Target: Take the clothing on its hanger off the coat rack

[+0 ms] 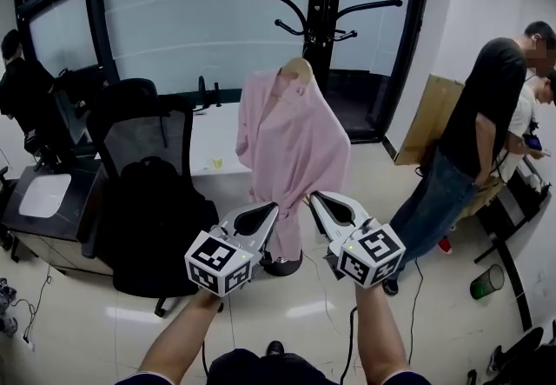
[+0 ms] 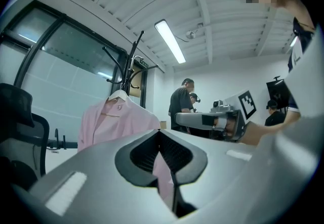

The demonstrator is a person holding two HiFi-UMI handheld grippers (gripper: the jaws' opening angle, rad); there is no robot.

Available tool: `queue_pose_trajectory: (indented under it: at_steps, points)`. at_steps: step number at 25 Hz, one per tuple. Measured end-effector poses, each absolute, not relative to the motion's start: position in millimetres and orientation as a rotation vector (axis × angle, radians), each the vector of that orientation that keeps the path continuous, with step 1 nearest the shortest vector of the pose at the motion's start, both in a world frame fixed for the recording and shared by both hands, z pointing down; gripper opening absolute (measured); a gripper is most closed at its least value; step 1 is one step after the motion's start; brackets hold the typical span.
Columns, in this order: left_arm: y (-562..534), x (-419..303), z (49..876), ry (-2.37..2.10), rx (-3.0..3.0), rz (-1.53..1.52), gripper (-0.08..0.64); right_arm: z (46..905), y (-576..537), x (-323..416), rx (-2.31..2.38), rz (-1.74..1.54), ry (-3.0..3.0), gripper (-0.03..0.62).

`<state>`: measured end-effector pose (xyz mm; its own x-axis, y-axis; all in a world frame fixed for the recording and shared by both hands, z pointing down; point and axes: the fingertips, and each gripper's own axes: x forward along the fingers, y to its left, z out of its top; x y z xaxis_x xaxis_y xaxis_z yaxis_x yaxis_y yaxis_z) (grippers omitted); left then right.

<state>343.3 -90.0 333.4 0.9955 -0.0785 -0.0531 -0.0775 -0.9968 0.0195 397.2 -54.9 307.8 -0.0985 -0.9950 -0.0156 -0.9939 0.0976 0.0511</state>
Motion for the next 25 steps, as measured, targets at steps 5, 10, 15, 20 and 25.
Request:
queue_pose_trajectory:
  at_steps: [5, 10, 15, 20, 25]
  points:
    - [-118.7, 370.4, 324.0, -0.123, 3.132, -0.071, 0.012, 292.0, -85.0, 431.3, 2.107, -0.103, -2.274, 0.003]
    - [-147.8, 393.3, 320.5, -0.079, 3.142, -0.014, 0.012, 279.0, -113.1, 463.9, 2.182, -0.103, -2.166, 0.003]
    - [-172.5, 411.7, 316.3, -0.008, 3.158, -0.006, 0.012, 267.7, -138.2, 498.9, 2.233, -0.090, -2.044, 0.057]
    - [-188.2, 418.8, 317.6, 0.059, 3.164, 0.009, 0.012, 249.5, -167.0, 531.9, 2.250, -0.107, -1.891, 0.158]
    - [-202.6, 419.6, 322.9, 0.082, 3.157, 0.029, 0.012, 252.3, -199.7, 563.1, 2.174, -0.038, -1.750, 0.196]
